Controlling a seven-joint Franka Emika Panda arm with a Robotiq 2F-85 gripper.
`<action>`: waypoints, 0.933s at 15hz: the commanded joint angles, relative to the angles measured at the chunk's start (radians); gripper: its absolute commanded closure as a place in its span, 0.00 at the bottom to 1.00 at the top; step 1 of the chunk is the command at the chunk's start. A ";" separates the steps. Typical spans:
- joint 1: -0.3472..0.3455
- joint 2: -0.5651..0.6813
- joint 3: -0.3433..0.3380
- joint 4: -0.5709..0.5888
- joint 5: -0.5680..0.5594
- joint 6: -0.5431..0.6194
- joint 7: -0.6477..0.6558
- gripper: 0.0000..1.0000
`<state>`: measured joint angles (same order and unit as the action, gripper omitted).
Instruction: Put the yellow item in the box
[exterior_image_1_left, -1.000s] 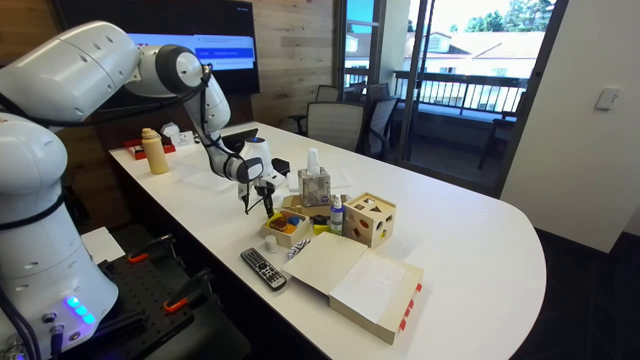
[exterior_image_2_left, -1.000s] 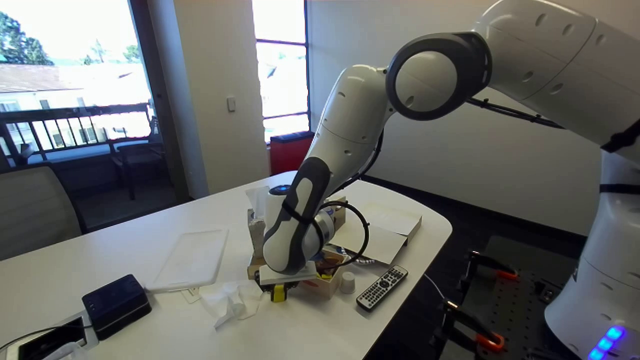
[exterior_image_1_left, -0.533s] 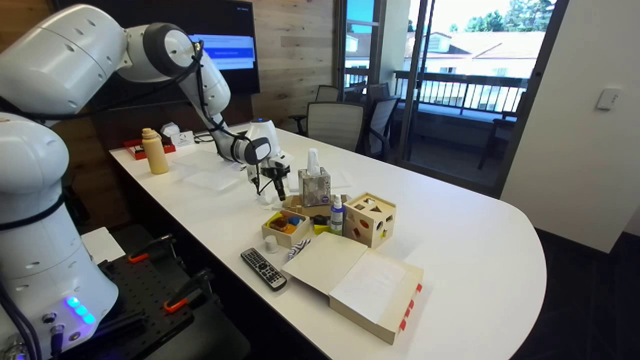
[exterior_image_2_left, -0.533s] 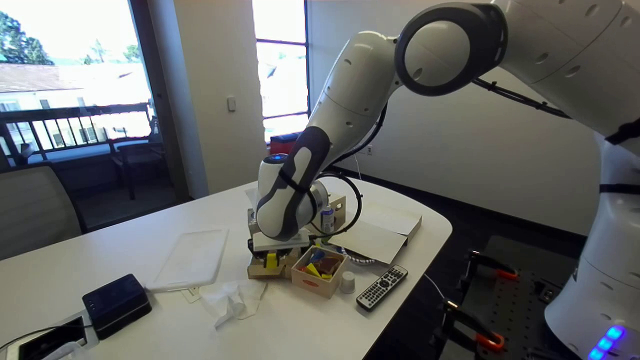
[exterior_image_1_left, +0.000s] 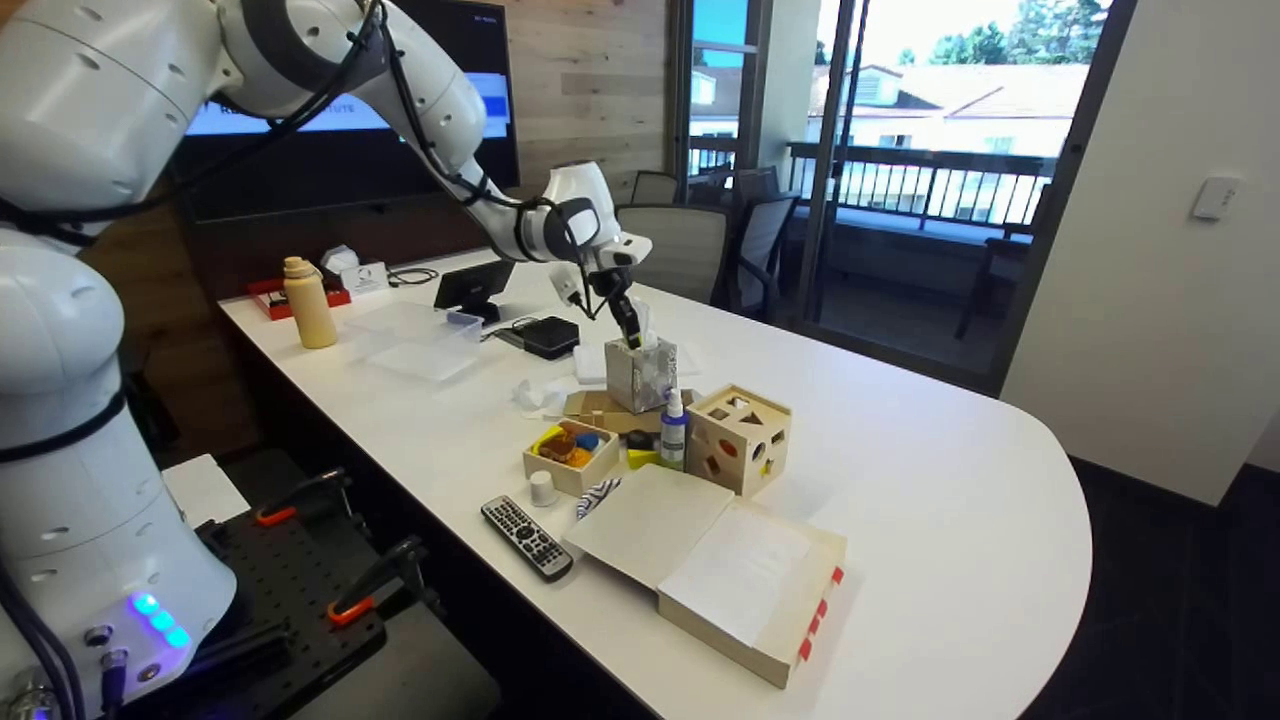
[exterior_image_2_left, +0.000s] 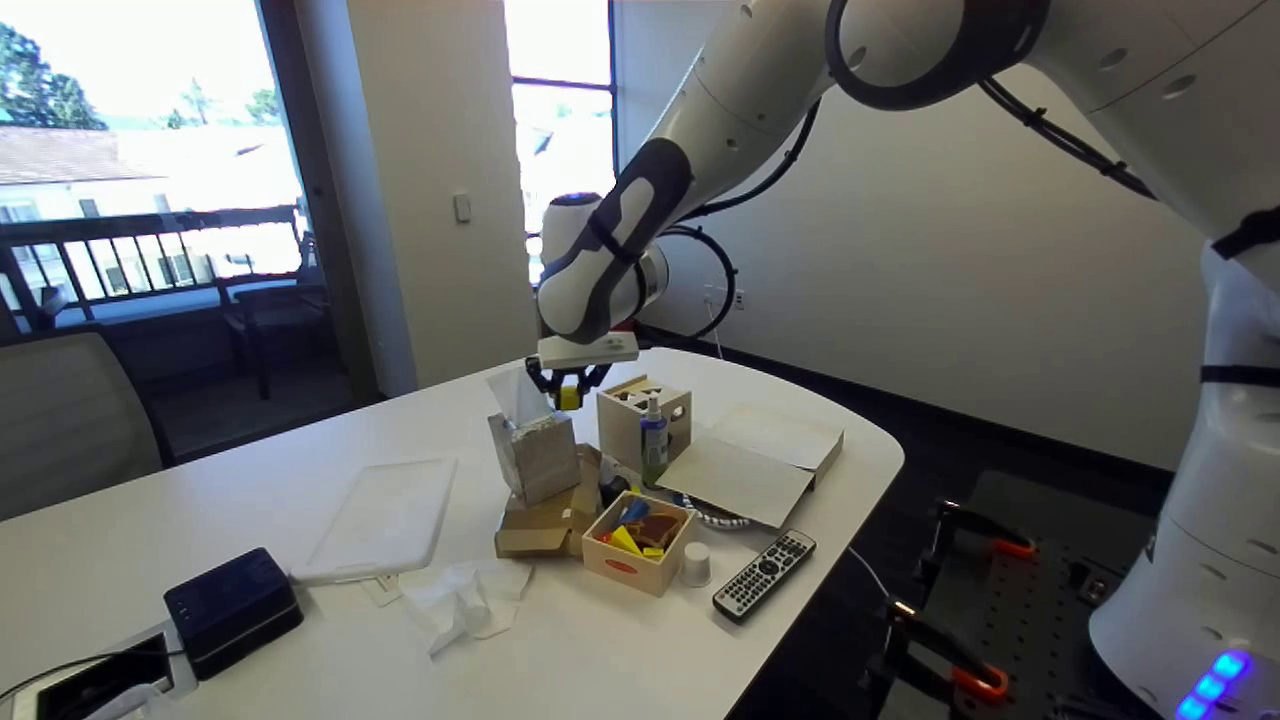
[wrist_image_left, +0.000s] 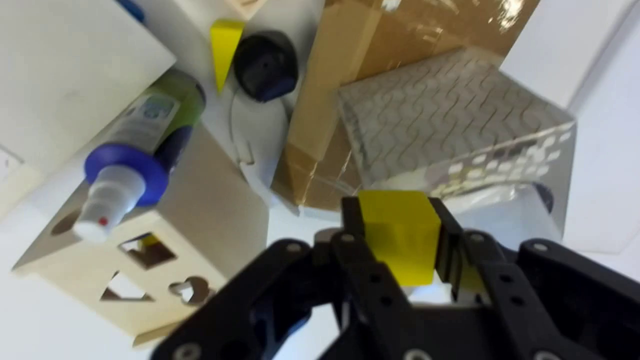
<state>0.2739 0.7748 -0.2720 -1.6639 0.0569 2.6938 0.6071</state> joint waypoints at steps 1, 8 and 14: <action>-0.101 -0.023 0.026 0.077 -0.036 -0.112 -0.104 0.91; -0.292 0.019 0.094 0.257 -0.053 -0.413 -0.394 0.91; -0.388 0.108 0.123 0.370 -0.116 -0.500 -0.602 0.91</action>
<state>-0.0682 0.8224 -0.1811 -1.3792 -0.0354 2.2242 0.0869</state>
